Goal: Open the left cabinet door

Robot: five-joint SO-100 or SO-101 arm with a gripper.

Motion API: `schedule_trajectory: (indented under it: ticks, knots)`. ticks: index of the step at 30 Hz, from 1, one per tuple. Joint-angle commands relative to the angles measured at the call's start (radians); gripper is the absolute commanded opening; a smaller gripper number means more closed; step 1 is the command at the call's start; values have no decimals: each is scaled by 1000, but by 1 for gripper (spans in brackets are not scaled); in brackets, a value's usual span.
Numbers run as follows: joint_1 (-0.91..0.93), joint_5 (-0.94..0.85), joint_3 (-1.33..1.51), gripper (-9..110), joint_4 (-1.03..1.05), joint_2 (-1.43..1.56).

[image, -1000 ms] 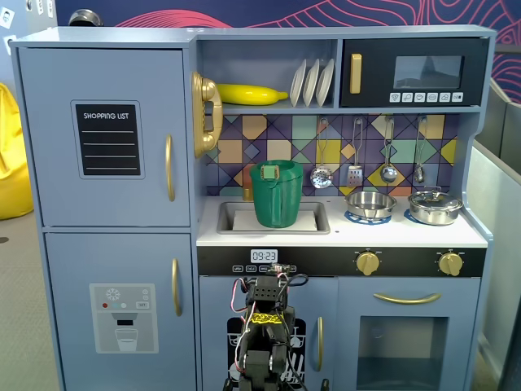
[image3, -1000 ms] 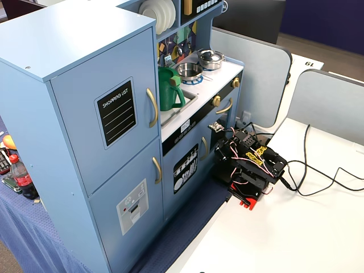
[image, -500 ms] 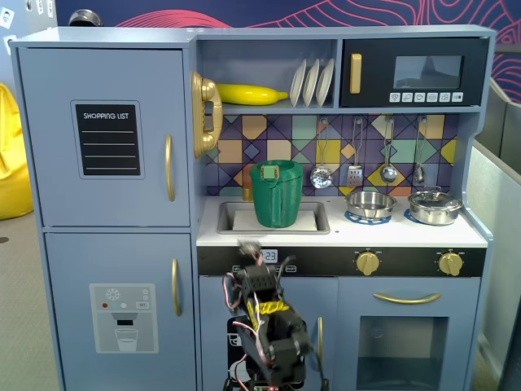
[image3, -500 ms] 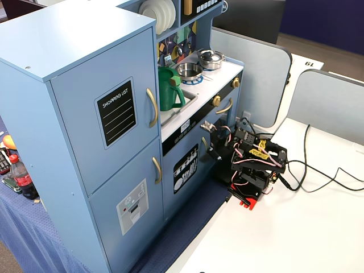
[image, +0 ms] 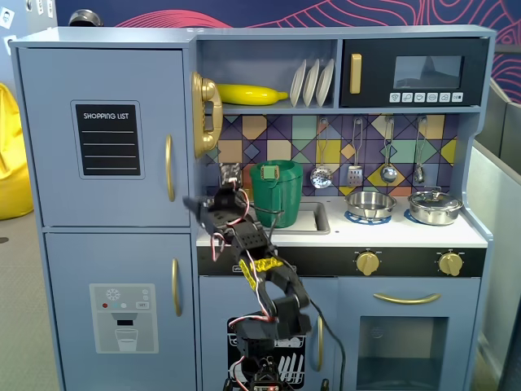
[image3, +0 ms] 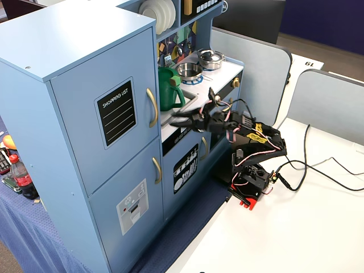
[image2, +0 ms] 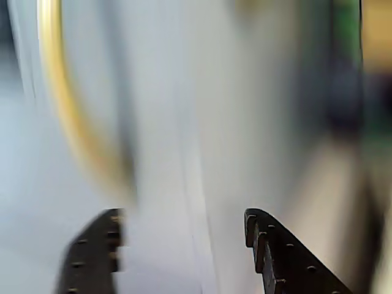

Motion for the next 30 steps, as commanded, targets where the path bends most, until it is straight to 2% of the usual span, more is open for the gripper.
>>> schedule_trajectory:
  ticks: [1,13,22,30]
  knots:
    - [20,48,-141,24,-164,-95]
    - [-94,-92,-278,23,-249,-244]
    - [-120,-112,-187,22,-230,-149]
    - [-204,-140,-264,21,-291,-290]
